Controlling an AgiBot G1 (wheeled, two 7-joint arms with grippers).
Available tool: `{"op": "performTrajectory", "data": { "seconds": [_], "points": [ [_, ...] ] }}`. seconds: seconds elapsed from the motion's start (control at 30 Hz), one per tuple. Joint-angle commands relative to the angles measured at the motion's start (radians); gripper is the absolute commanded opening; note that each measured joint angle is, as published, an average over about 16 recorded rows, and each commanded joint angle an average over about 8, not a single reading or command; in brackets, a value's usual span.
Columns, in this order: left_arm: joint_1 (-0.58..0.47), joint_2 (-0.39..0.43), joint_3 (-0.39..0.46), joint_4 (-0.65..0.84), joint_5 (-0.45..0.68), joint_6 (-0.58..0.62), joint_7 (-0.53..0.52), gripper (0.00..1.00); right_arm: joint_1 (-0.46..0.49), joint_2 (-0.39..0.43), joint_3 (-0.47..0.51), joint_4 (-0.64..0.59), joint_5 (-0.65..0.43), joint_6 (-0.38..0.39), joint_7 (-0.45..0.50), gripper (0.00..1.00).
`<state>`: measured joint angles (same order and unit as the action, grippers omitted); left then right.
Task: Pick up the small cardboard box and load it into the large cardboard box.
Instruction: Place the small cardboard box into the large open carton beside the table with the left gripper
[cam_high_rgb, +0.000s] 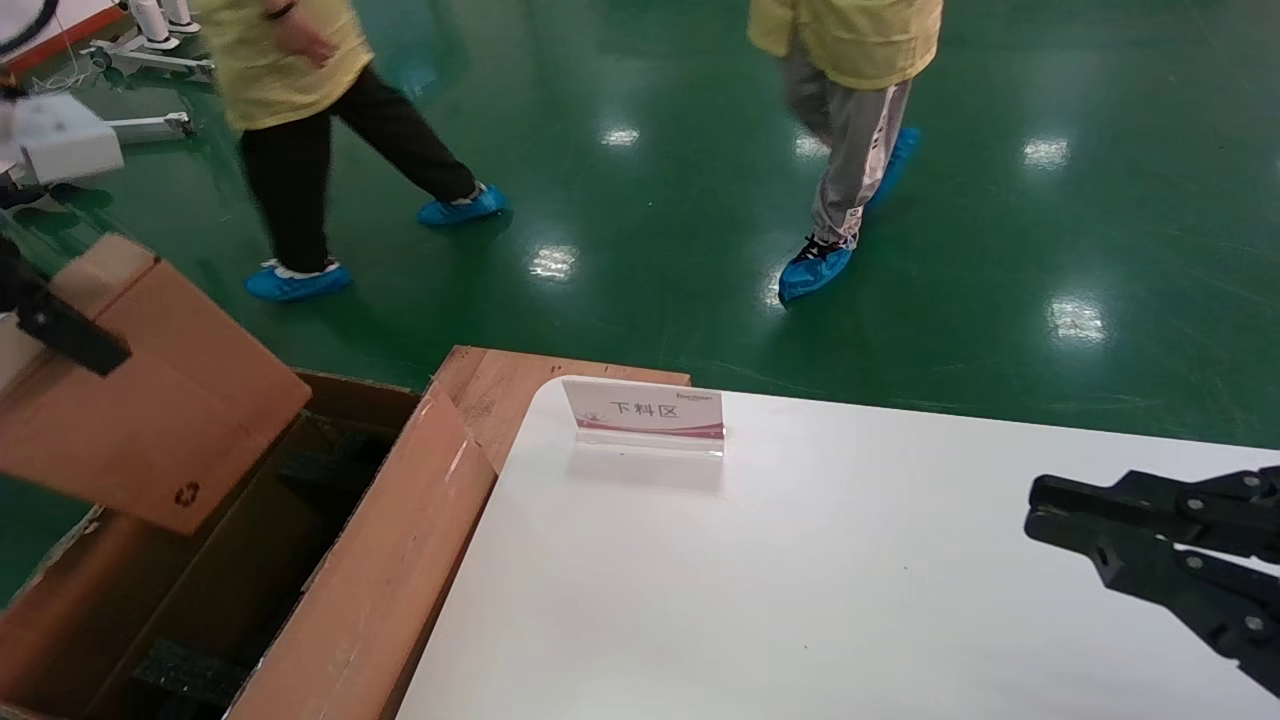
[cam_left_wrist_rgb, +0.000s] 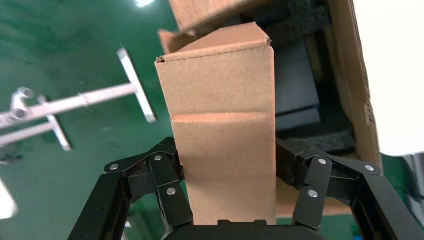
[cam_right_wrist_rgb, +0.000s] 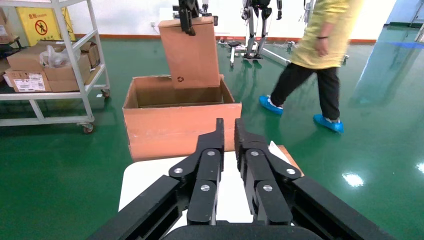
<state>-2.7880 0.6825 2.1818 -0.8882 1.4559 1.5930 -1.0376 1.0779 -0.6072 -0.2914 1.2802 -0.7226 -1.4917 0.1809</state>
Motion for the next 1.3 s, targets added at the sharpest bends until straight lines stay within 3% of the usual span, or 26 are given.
{"op": "performTrajectory", "data": {
  "seconds": [0.03, 0.53, 1.3],
  "points": [
    [0.001, 0.01, 0.053, 0.015, -0.029, -0.003, -0.001, 0.0, 0.0, 0.0, 0.0, 0.0, 0.0, 0.0, 0.0, 1.0],
    [0.119, 0.042, 0.17, 0.16, -0.114, -0.036, 0.024, 0.0, 0.0, 0.0, -0.001, 0.0, 0.001, 0.0, -0.001, 1.0],
    [0.43, 0.108, 0.164, 0.508, -0.194, -0.128, 0.161, 0.0, 0.001, 0.001, -0.002, 0.0, 0.002, 0.001, -0.001, 1.0]
  ]
}}
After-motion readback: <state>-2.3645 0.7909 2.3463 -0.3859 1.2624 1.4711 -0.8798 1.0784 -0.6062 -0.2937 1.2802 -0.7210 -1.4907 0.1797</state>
